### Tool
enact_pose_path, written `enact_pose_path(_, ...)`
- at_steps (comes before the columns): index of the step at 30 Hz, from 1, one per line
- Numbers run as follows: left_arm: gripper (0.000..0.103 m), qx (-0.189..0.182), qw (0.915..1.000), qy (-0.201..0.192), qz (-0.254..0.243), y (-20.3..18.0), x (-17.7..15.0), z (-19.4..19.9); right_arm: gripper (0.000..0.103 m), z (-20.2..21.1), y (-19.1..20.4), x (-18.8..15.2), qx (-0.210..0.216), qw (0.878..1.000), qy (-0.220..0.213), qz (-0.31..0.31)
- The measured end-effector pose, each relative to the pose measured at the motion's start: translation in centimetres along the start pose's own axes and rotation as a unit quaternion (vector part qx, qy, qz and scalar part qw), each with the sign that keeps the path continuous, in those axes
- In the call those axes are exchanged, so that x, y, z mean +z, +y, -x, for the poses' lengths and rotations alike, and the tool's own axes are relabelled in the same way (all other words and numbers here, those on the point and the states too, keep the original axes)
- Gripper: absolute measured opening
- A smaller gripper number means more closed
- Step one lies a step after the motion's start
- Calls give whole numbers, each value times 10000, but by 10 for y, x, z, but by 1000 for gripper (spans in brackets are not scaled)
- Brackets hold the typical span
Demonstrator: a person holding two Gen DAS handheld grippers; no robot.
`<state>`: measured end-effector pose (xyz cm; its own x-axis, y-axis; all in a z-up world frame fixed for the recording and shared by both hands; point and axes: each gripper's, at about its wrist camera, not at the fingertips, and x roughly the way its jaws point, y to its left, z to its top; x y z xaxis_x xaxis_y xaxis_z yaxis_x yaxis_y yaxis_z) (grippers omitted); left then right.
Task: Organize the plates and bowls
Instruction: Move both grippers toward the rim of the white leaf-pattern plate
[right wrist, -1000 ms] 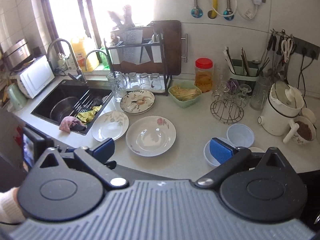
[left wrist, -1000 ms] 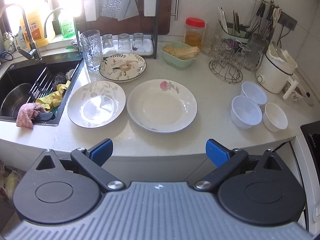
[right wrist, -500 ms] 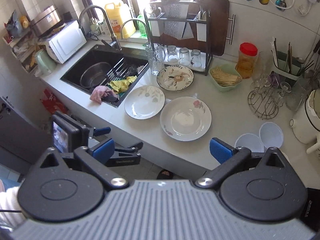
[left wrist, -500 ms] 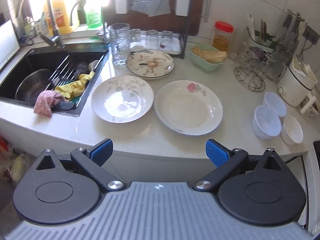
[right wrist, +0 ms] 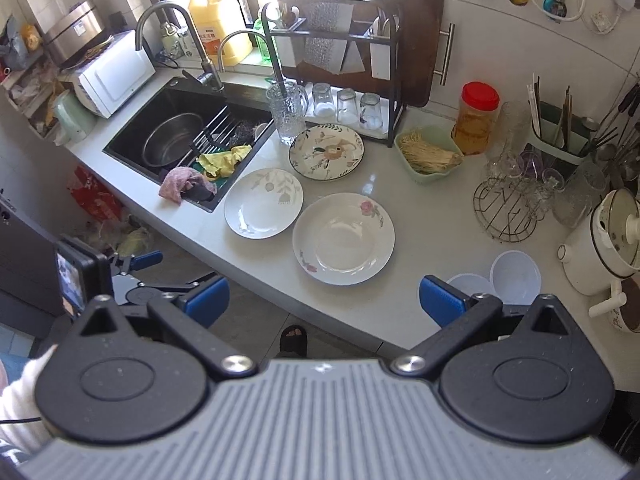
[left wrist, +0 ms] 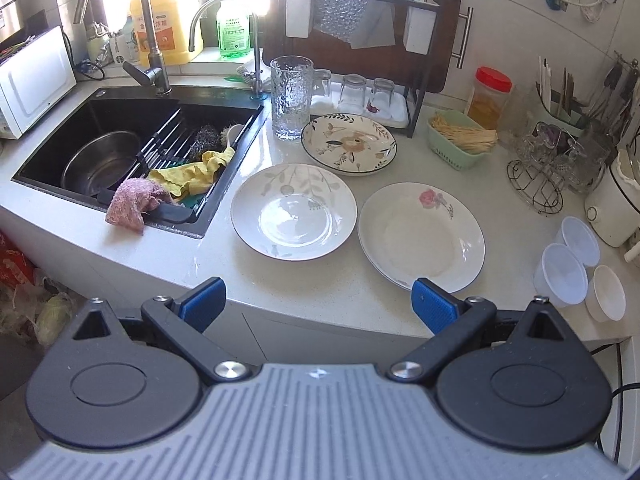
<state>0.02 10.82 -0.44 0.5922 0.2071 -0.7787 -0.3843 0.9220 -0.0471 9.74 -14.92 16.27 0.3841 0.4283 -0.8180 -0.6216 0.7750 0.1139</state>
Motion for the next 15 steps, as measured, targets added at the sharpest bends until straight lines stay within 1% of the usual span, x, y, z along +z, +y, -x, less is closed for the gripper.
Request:
enact_pose_path(4, 101, 27, 10000, 12, 62, 4, 7, -6, 103, -4, 2, 9, -60, 9998, 104, 161)
enact_pose_path(9, 101, 70, 9999, 134, 62, 17, 12, -18, 103, -8, 0, 17, -152, 9997, -13, 208)
enact_pose_path(11, 101, 70, 9999, 138, 62, 23, 14, -22, 103, -17, -1, 17, -156, 9997, -39, 172)
enact_pose_path(15, 101, 28, 9998, 135, 128, 38, 22, -29, 103, -54, -5, 10, -72, 9997, 209, -44)
